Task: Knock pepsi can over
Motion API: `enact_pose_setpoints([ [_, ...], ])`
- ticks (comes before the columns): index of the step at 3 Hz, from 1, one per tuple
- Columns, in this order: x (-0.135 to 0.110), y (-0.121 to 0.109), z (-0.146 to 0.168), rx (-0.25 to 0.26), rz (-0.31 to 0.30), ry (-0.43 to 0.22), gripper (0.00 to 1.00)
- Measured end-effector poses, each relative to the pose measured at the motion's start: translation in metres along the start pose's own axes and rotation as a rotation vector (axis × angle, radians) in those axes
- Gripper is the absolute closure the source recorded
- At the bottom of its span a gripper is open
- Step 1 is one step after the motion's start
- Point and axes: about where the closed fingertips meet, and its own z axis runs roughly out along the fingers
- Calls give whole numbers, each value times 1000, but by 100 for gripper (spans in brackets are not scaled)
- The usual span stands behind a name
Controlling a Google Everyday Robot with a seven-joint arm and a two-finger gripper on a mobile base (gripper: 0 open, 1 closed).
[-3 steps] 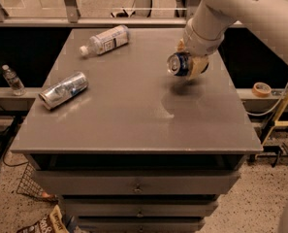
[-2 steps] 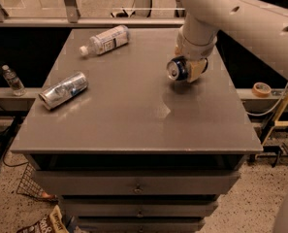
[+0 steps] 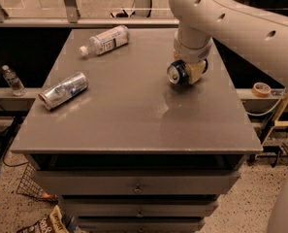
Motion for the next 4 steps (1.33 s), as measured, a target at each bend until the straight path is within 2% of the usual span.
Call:
enact_pose_setpoints([
  [3, -1, 2, 3, -7, -1, -1, 12],
  [4, -1, 3, 4, -8, -2, -2, 0],
])
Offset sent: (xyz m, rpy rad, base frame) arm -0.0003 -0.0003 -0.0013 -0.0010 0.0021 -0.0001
